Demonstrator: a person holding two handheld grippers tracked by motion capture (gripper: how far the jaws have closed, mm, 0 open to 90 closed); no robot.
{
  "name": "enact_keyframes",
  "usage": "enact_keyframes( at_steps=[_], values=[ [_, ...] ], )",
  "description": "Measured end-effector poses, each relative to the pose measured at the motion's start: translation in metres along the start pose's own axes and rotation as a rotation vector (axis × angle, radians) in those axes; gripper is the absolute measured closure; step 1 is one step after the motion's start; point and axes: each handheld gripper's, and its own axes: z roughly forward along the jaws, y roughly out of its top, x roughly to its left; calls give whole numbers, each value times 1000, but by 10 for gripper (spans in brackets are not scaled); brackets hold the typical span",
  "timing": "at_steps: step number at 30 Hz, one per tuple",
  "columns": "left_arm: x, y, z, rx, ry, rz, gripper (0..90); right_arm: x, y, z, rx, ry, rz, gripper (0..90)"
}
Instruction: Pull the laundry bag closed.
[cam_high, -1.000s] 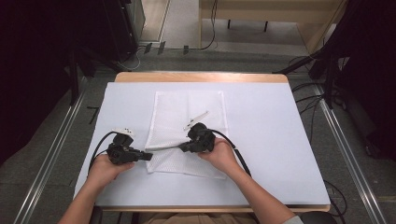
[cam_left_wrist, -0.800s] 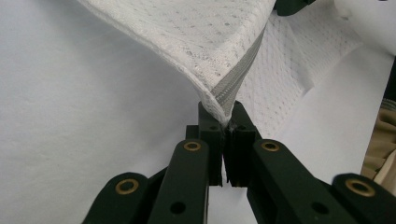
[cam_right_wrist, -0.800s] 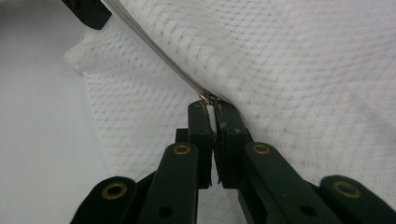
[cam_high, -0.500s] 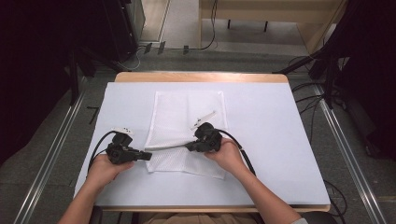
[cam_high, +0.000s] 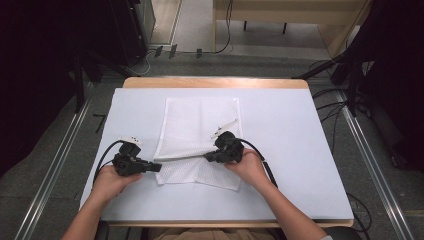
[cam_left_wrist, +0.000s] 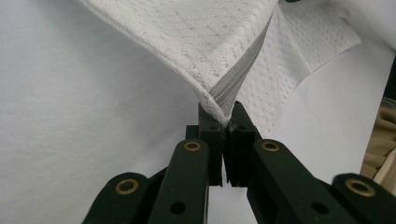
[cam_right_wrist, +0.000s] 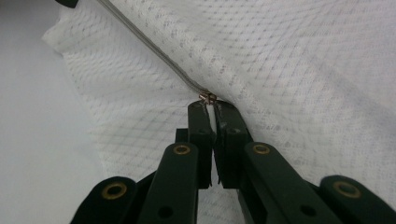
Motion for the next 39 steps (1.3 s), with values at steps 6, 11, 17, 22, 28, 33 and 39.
enact_keyframes(
  at_steps=[6, 11, 17, 22, 28, 33, 39],
  values=[
    [0, 0, 0, 2, -2, -3, 880, -3, -7, -8, 19, -4, -3, 879],
    [-1, 0, 0, 0, -1, 2, 880, -7, -11, -13, 10, 0, 19, 879],
    [0, 0, 0, -2, -8, 3, 880, -9, -14, -20, 2, -18, 14, 879],
    [1, 0, -1, 1, -14, 3, 880, -13, -17, -24, 1, -16, 31, 879],
    [1, 0, -2, 3, -9, 2, 880, -16, -20, -29, 2, -21, 48, 879],
    [2, -1, -2, -2, -12, -6, 880, -19, -25, -33, -2, -24, 61, 879],
    [1, -1, -2, 4, -9, 0, 880, -25, -33, -41, -10, -38, 76, 879]
  ],
)
